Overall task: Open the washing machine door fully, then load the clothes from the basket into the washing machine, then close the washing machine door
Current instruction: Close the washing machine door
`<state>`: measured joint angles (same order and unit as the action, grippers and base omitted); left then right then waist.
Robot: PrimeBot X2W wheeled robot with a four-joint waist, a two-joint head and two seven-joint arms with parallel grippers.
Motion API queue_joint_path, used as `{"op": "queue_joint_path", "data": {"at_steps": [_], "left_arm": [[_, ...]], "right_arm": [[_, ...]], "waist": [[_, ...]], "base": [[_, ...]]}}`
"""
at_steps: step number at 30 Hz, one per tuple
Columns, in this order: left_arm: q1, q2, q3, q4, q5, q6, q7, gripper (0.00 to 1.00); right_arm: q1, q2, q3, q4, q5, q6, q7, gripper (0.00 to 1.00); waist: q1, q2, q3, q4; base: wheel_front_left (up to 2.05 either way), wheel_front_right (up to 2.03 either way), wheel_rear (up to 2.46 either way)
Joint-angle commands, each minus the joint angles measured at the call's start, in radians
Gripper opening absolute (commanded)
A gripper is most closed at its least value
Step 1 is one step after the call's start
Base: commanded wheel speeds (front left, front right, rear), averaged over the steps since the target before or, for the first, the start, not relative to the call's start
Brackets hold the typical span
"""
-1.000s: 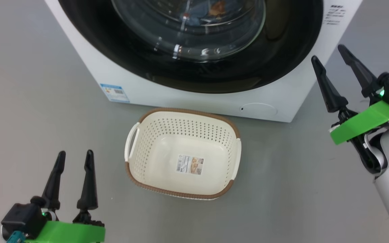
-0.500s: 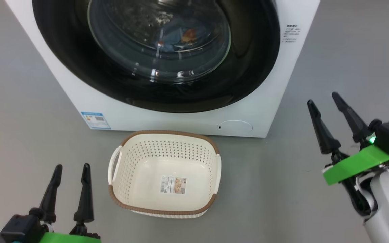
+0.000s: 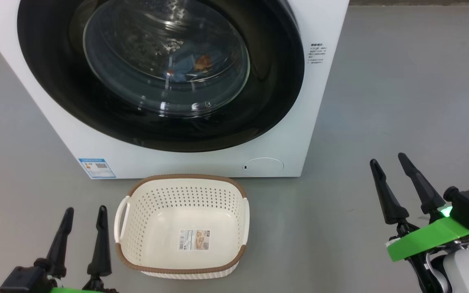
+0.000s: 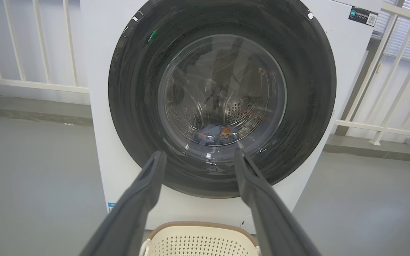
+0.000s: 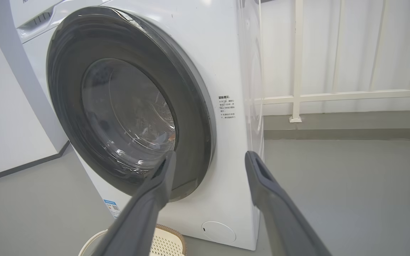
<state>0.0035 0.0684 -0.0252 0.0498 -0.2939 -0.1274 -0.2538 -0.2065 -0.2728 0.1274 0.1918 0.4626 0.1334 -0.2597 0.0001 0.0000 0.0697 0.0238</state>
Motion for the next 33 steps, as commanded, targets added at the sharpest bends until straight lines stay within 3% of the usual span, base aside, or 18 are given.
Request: {"op": "queue_joint_path", "data": {"at_steps": [1, 14, 33], "left_arm": [[-0.012, 0.015, 0.035, -0.025, -0.008, -0.003, -0.008, 1.00], [0.023, 0.018, 0.031, -0.012, -0.036, -0.003, -0.008, 1.00], [0.035, 0.021, 0.025, -0.009, -0.028, -0.003, -0.008, 1.00]], "right_arm": [[0.007, -0.006, 0.009, -0.032, 0.002, -0.003, -0.002, 1.00], [0.110, 0.032, -0.042, -0.044, 0.000, -0.003, -0.002, 1.00], [0.123, 0.029, -0.050, -0.026, -0.033, -0.003, -0.002, 1.00]], "waist": [[-0.0001, 0.0000, -0.007, -0.008], [-0.0001, 0.0000, -0.055, -0.019], [-0.0001, 0.0000, -0.064, -0.013]], "base": [[0.00, 0.00, 0.00], [0.00, 0.00, 0.00], [0.00, 0.00, 0.00]]}}
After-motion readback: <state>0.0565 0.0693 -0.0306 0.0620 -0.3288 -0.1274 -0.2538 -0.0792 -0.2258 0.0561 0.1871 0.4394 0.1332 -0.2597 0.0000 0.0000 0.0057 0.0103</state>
